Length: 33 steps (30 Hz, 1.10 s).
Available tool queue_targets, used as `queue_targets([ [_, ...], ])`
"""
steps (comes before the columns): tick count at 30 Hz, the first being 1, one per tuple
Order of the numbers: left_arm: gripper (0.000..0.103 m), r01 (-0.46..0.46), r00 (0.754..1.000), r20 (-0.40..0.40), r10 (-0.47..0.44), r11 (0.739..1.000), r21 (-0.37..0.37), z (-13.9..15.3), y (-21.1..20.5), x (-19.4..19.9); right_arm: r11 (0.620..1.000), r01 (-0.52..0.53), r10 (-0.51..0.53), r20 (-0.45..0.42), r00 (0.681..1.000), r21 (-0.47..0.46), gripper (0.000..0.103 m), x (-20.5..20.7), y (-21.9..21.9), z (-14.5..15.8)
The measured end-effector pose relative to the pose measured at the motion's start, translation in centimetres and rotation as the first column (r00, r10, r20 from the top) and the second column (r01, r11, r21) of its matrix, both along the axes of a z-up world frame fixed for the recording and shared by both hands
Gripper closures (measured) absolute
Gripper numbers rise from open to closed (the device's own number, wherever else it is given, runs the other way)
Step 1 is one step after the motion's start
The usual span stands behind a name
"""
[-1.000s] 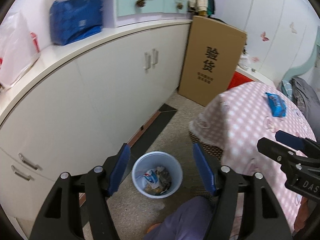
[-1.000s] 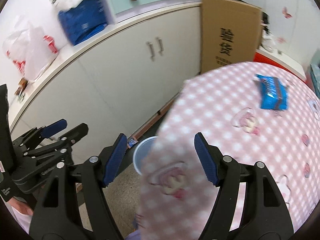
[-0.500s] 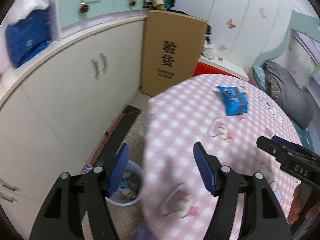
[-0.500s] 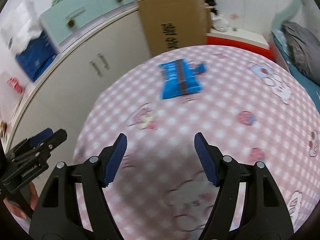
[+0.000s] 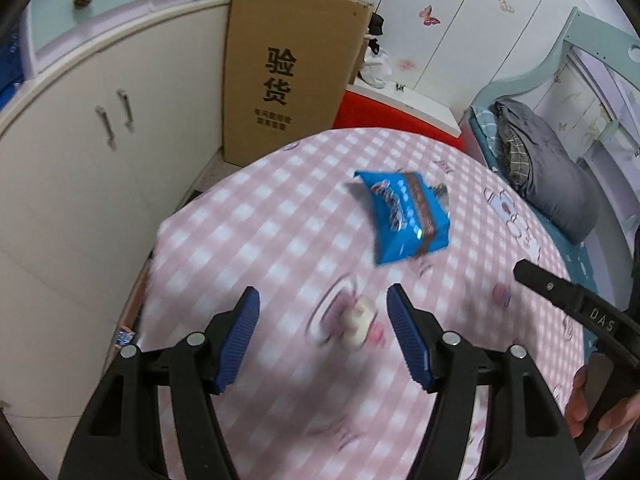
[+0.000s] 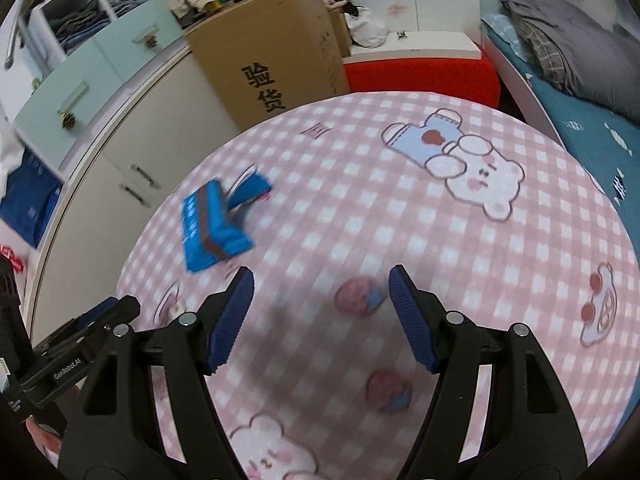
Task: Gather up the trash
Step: 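Grasp the blue snack packet with the left tool and the right tool together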
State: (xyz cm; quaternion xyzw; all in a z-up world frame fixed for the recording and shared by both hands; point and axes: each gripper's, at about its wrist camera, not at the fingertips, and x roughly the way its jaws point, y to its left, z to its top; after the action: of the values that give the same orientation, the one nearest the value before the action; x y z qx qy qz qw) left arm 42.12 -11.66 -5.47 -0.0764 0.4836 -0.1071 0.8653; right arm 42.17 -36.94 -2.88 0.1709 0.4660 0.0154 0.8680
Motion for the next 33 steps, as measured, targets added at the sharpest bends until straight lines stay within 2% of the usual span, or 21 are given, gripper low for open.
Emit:
queue_targets([
  [5, 0.038, 0.004, 0.999, -0.032, -0.006, 0.999, -0.051, -0.4, -1.0, 4.0, 1.000, -0.011, 0.012, -0.032, 0.999, 0.028, 0.034, 3.8, 0.0, -0.4],
  [9, 0.038, -0.015, 0.996, -0.089, 0.002, 0.991, -0.137, -1.3, -1.4, 7.8, 0.997, -0.025, 0.030, -0.074, 0.997, 0.072, 0.034, 6.9, 0.6, -1.0],
  [12, 0.038, -0.035, 0.991, -0.134, 0.012, 0.984, -0.175, -2.0, -1.7, 9.8, 0.993, -0.023, 0.034, -0.095, 0.995, 0.117, 0.035, 8.6, 0.9, -1.5],
  [16, 0.038, -0.041, 0.992, -0.127, 0.018, 0.982, -0.185, -2.3, -2.1, 11.4, 0.988, -0.038, 0.055, -0.107, 0.993, 0.152, 0.041, 10.2, 1.6, -1.8],
  [17, 0.038, -0.056, 0.991, -0.129, 0.032, 0.981, -0.186, -2.4, -1.9, 11.7, 0.982, -0.041, 0.063, -0.113, 0.992, 0.186, 0.041, 10.5, 1.5, -2.0],
  [19, 0.038, -0.061, 0.992, -0.122, 0.033, 0.971, -0.231, -2.3, -1.5, 11.8, 0.972, -0.039, 0.067, -0.112, 0.991, 0.232, 0.041, 10.8, 1.3, -2.0],
  [23, 0.038, -0.078, 0.991, -0.131, 0.042, 0.956, -0.284, -2.0, -0.6, 12.2, 0.974, -0.056, 0.081, -0.104, 0.991, 0.221, 0.041, 11.5, 2.0, -1.8],
  [27, 0.038, -0.046, 0.985, -0.172, 0.002, 0.966, -0.254, -2.6, -1.3, 12.1, 0.984, -0.084, 0.102, -0.109, 0.989, 0.155, 0.042, 11.2, 3.5, -2.1],
  [29, 0.038, -0.028, 0.987, -0.160, -0.013, 0.969, -0.247, -2.3, -1.5, 11.6, 0.988, -0.093, 0.108, -0.124, 0.986, 0.123, 0.045, 10.9, 3.8, -2.1],
  [30, 0.038, -0.004, 0.985, -0.166, -0.038, 0.968, -0.249, -2.2, -1.7, 11.5, 0.988, -0.084, 0.101, -0.131, 0.986, 0.128, 0.050, 10.8, 3.7, -2.2],
  [32, 0.038, -0.002, 0.981, -0.191, -0.041, 0.975, -0.222, -2.5, -2.3, 11.7, 0.986, -0.079, 0.101, -0.147, 0.984, 0.148, 0.066, 10.9, 3.6, -2.5],
  [33, 0.038, -0.003, 0.983, -0.179, -0.036, 0.977, -0.215, -2.4, -2.3, 11.7, 0.989, -0.079, 0.097, -0.146, 0.985, 0.122, 0.072, 10.9, 3.8, -2.5],
])
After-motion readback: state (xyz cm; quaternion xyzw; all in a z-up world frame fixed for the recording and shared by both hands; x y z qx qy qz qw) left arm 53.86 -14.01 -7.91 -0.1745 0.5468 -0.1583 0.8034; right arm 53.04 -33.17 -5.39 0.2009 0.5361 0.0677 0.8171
